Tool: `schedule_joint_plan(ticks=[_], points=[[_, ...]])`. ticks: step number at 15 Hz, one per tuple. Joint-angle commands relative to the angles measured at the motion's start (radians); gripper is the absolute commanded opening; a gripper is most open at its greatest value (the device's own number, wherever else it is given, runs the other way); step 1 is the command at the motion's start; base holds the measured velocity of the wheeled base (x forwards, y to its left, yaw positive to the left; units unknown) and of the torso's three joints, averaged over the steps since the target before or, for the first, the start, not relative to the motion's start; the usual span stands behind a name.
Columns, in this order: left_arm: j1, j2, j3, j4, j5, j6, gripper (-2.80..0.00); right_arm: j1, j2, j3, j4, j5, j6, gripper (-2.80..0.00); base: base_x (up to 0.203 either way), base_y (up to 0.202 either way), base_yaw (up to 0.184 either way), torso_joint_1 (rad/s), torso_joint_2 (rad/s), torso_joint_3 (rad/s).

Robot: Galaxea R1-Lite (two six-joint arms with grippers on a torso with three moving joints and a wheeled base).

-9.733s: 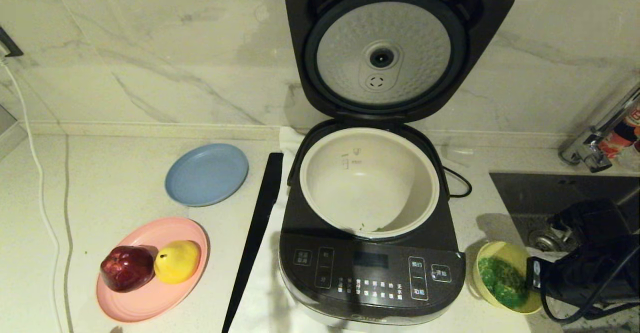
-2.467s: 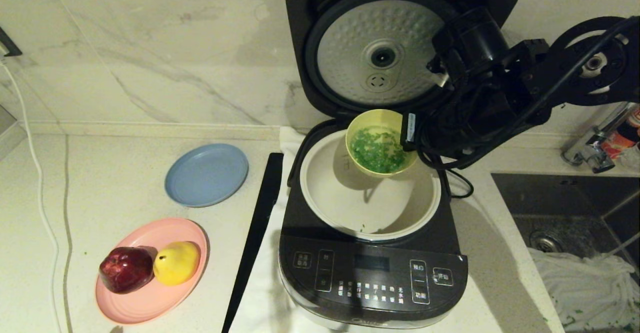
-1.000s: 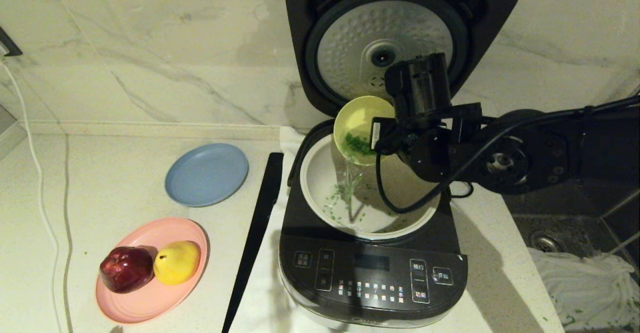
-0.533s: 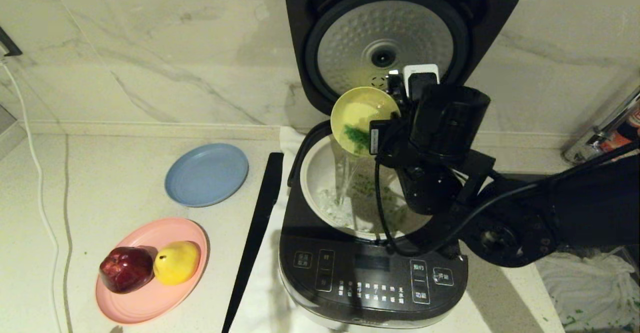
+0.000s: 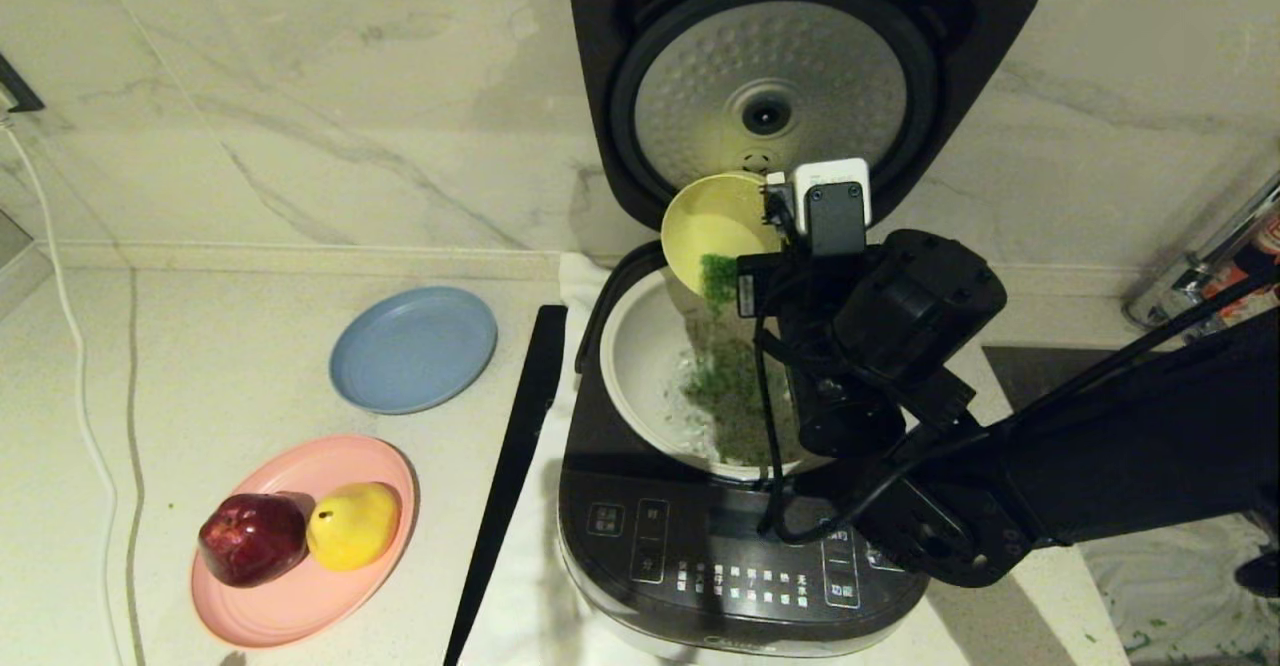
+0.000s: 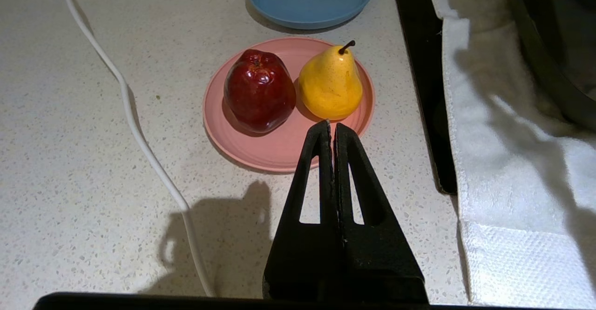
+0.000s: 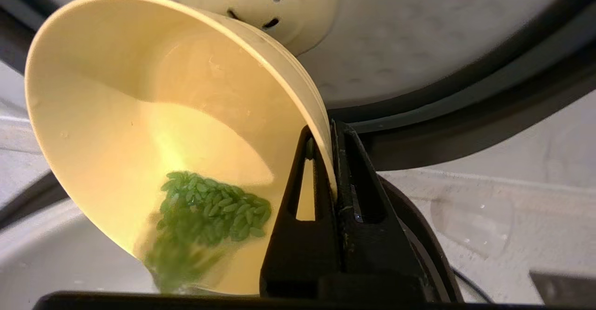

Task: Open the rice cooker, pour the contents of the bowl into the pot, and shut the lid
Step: Pour the water from the bowl into the rice cooker

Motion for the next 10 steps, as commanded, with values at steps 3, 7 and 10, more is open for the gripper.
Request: schedule_joint_plan(ticks=[3, 7, 10], points=[[0.0, -0.001, 0.008, 0.0, 0.0, 0.0, -2.8, 0.001, 0.033, 0.006, -0.06, 0.017, -0.069, -2.8, 0.0, 0.0, 0.0, 0.0, 0.0, 0.0], [0.0, -0.001, 0.009, 0.0, 0.0, 0.0, -2.8, 0.0, 0.057, 0.018, -0.171, 0.021, -0.149, -2.8, 0.0, 0.0, 0.0, 0.0, 0.0, 0.0], [0.0, -0.001, 0.008, 0.0, 0.0, 0.0, -2.8, -0.003, 0.074, 0.021, -0.184, 0.044, -0.204, -2.8, 0.0, 0.0, 0.0, 0.0, 0.0, 0.0]])
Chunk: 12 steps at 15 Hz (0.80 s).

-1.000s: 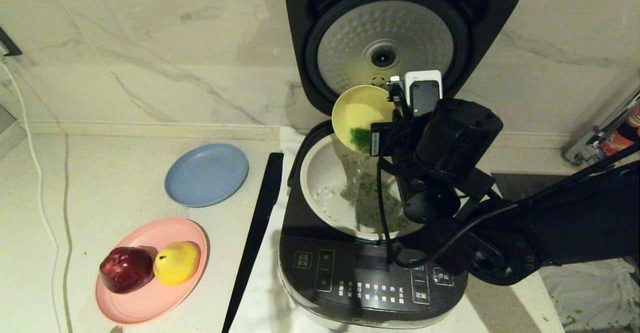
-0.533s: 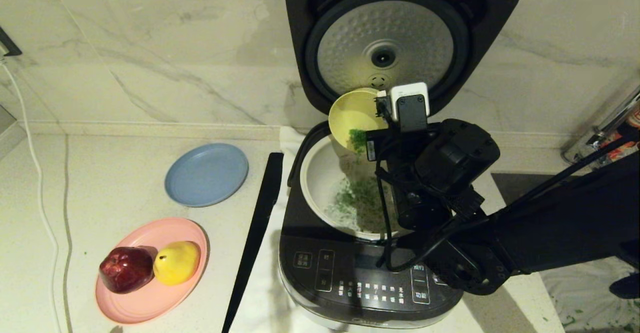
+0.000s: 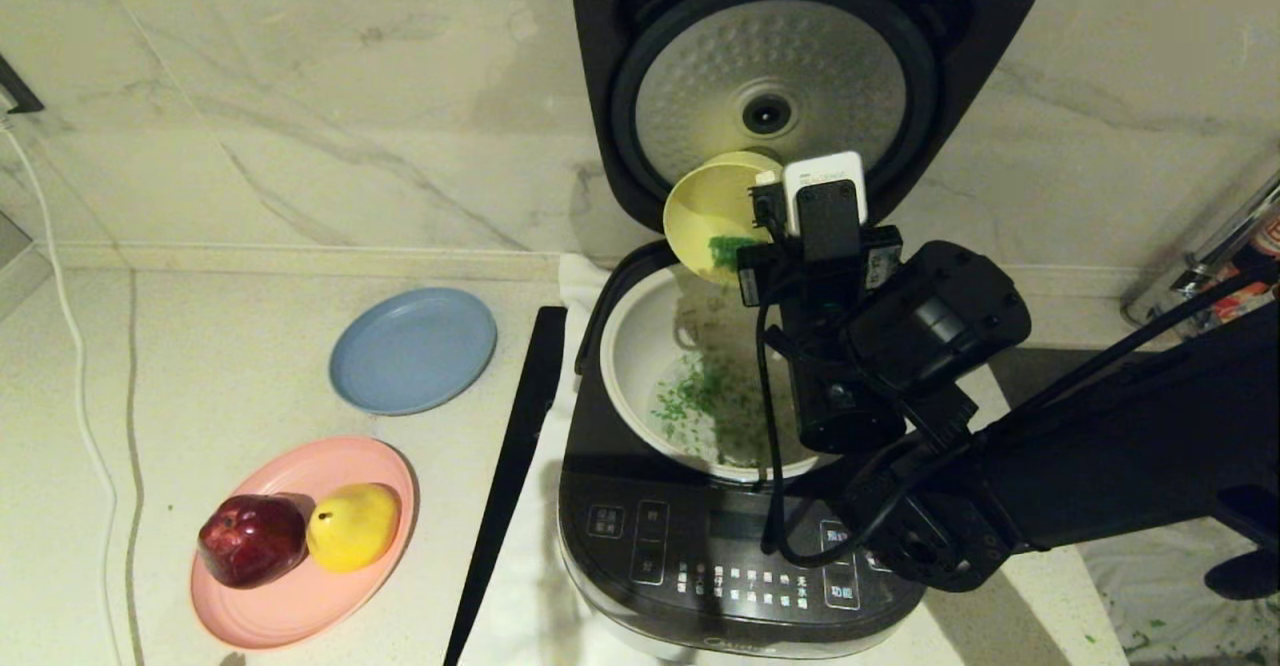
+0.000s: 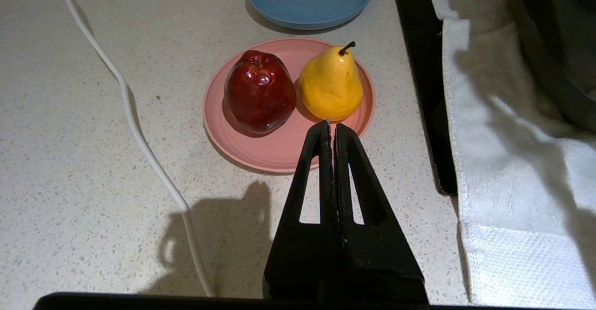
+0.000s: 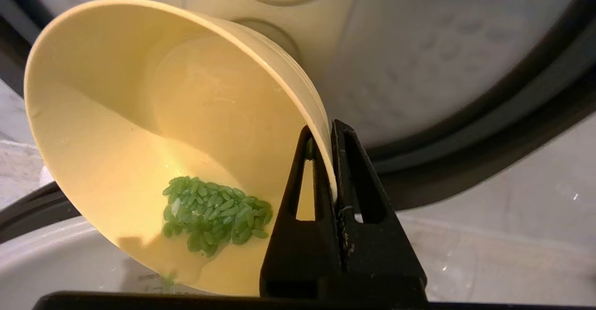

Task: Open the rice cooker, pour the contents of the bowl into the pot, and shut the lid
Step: Pour the water from the bowl into the rice cooker

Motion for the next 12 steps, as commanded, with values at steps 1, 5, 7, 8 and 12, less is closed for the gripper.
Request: schedule_joint_plan(ticks=[1, 5, 7, 8, 12], points=[[0.0, -0.001, 0.009, 0.0, 0.0, 0.001, -2.8, 0.001, 0.025, 0.0, -0.008, -0.001, -0.019, -2.8, 0.0, 0.0, 0.0, 0.0, 0.0, 0.0], [0.0, -0.001, 0.008, 0.0, 0.0, 0.001, -2.8, 0.001, 0.029, 0.001, -0.008, -0.001, -0.02, -2.8, 0.0, 0.0, 0.0, 0.0, 0.0, 0.0], [0.0, -0.001, 0.009, 0.0, 0.0, 0.001, -2.8, 0.001, 0.012, -0.011, -0.008, -0.007, -0.023, -2.8, 0.0, 0.0, 0.0, 0.0, 0.0, 0.0], [0.0, -0.001, 0.009, 0.0, 0.0, 0.001, -2.8, 0.001, -0.007, -0.014, -0.008, -0.01, -0.023, -2.8, 0.0, 0.0, 0.0, 0.0, 0.0, 0.0], [0.0, -0.001, 0.008, 0.0, 0.0, 0.001, -2.8, 0.012, -0.118, -0.04, 0.2, -0.066, 0.032, -2.8, 0.0, 0.0, 0.0, 0.0, 0.0, 0.0]])
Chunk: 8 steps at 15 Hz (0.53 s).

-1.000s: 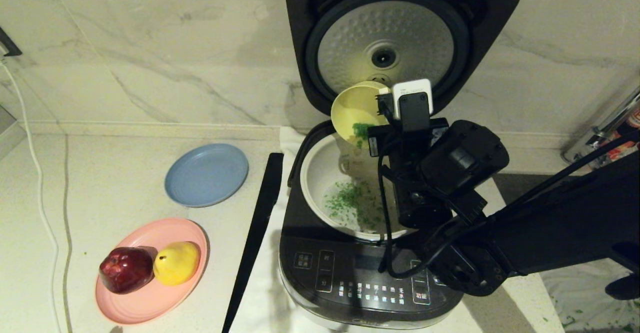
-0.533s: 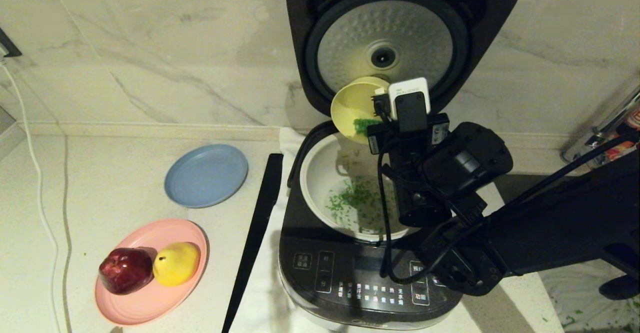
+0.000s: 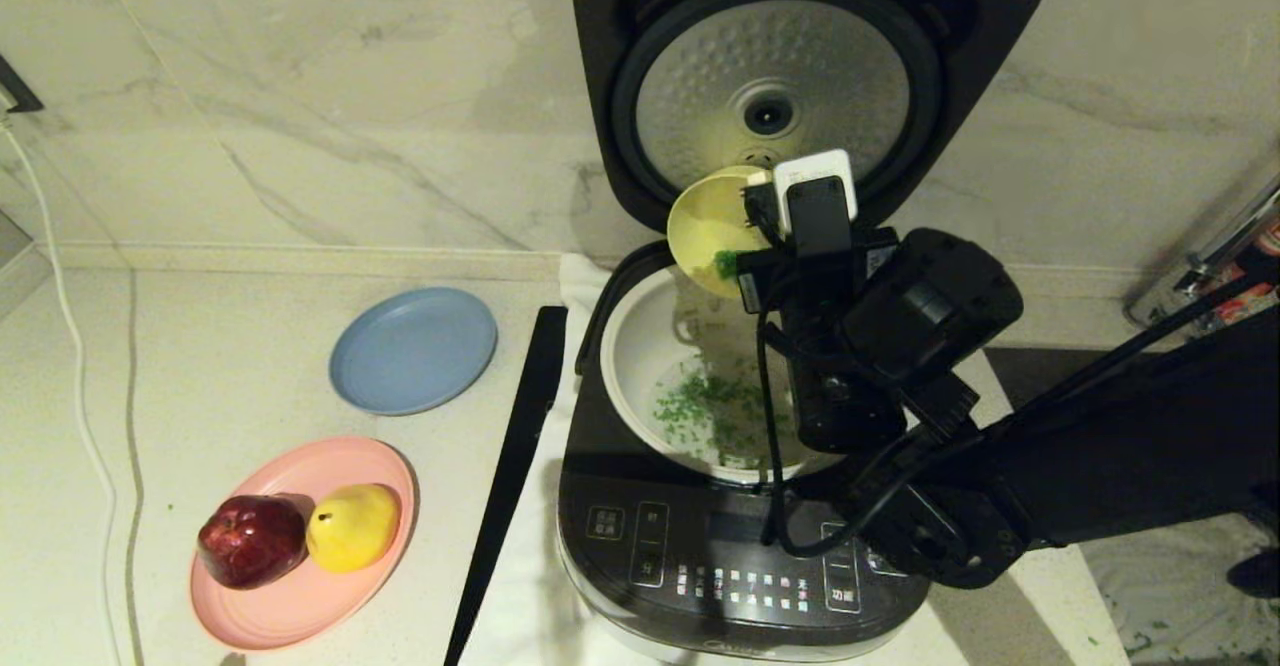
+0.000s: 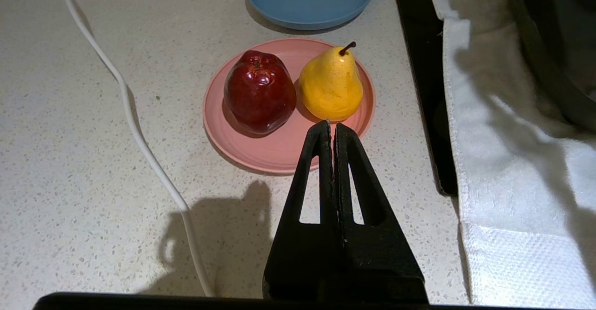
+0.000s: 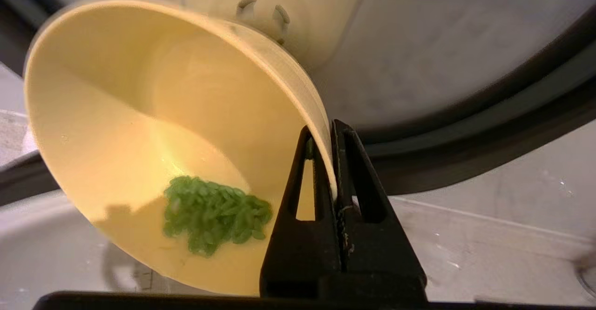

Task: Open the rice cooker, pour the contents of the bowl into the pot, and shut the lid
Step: Pour the water from the bowl into the rice cooker

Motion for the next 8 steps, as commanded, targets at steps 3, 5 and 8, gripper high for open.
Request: schedule_joint_plan(ticks=[3, 5, 8], points=[[0.001, -0.001, 0.008, 0.0, 0.0, 0.001, -2.8, 0.007, -0.152, -0.087, 0.474, -0.041, 0.222, -2.8, 0.0, 0.0, 0.0, 0.0, 0.0, 0.0], [0.001, -0.001, 0.008, 0.0, 0.0, 0.001, -2.8, 0.001, -0.191, -0.159, 0.817, -0.039, 0.437, -2.8, 0.0, 0.0, 0.0, 0.0, 0.0, 0.0], [0.001, -0.001, 0.009, 0.0, 0.0, 0.001, -2.8, -0.031, -0.219, -0.311, 1.263, 0.029, 0.788, -2.8, 0.0, 0.0, 0.0, 0.0, 0.0, 0.0]])
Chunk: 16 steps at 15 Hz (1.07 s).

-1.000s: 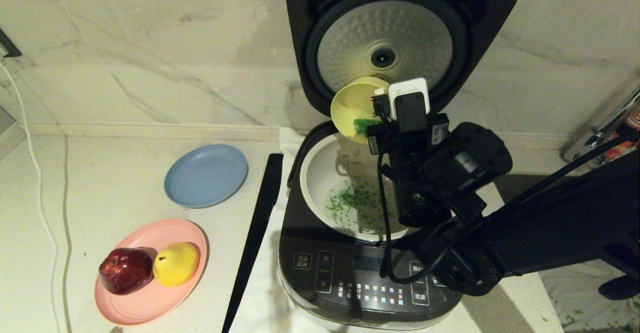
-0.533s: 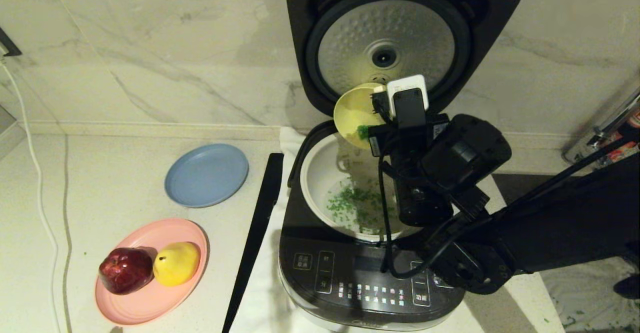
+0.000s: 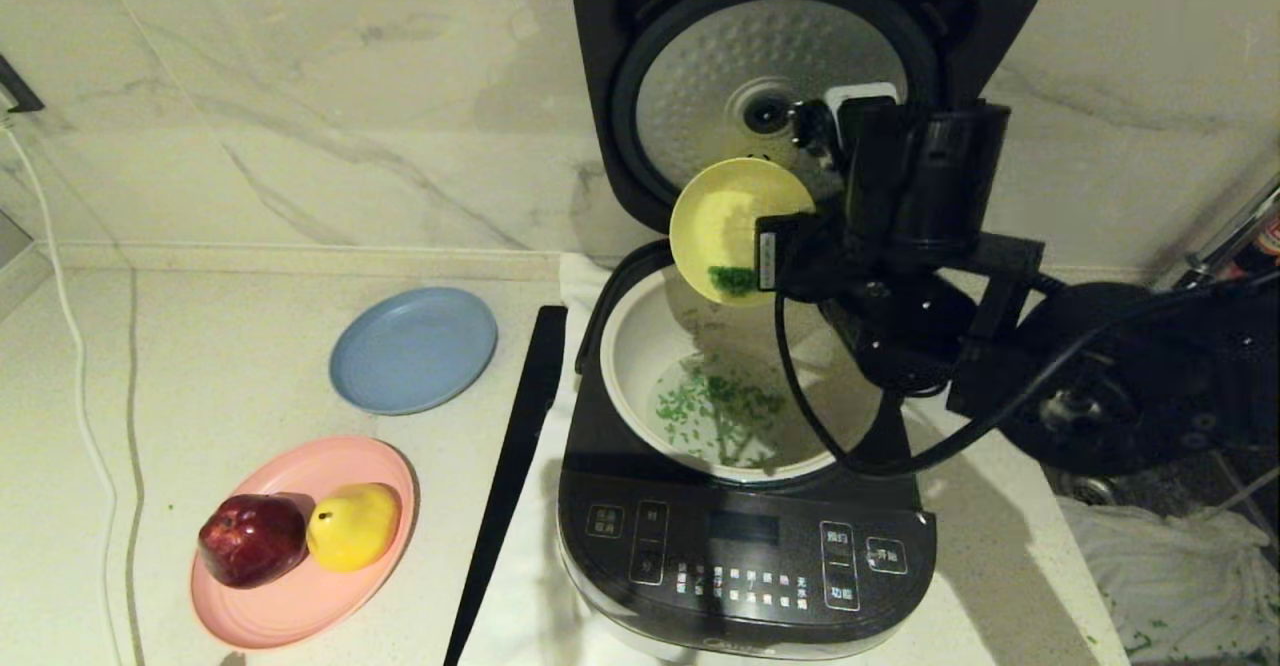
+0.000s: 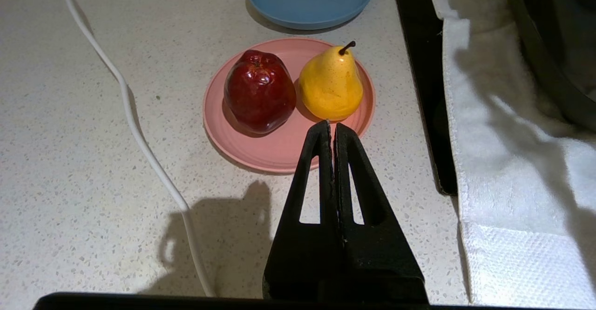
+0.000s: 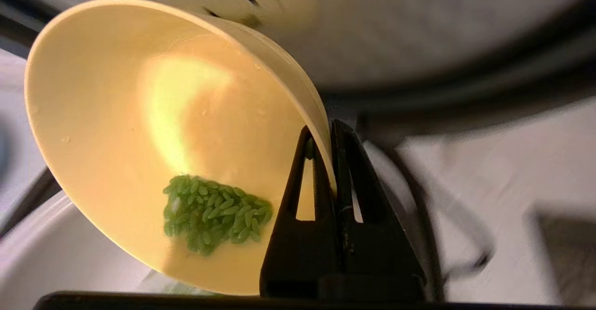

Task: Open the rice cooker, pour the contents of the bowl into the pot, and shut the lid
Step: Pour the water from the bowl into the rice cooker, then fill a bowl with water from the tap

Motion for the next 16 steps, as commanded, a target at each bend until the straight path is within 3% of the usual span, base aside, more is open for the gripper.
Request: schedule_joint_plan(ticks=[1, 3, 8, 12, 16], points=[[0.0, -0.001, 0.009, 0.0, 0.0, 0.0, -2.8, -0.029, -0.043, -0.123, 0.42, 0.059, 0.283, -2.8, 0.0, 0.0, 0.0, 0.0, 0.0, 0.0], [0.0, -0.001, 0.009, 0.0, 0.0, 0.0, -2.8, -0.05, -0.054, -0.195, 0.593, 0.136, 0.415, -2.8, 0.0, 0.0, 0.0, 0.0, 0.0, 0.0], [0.0, -0.001, 0.009, 0.0, 0.0, 0.0, -2.8, -0.089, -0.131, -0.388, 1.036, 0.354, 0.607, -2.8, 0.0, 0.0, 0.0, 0.0, 0.0, 0.0], [0.0, -0.001, 0.009, 0.0, 0.0, 0.0, -2.8, -0.172, -0.267, -0.43, 1.249, 0.52, 0.663, -2.8, 0.0, 0.0, 0.0, 0.0, 0.0, 0.0], [0.0, -0.001, 0.008, 0.0, 0.0, 0.0, -2.8, -0.351, -0.389, -0.381, 1.384, 0.61, 0.703, -2.8, 0.0, 0.0, 0.0, 0.0, 0.0, 0.0]])
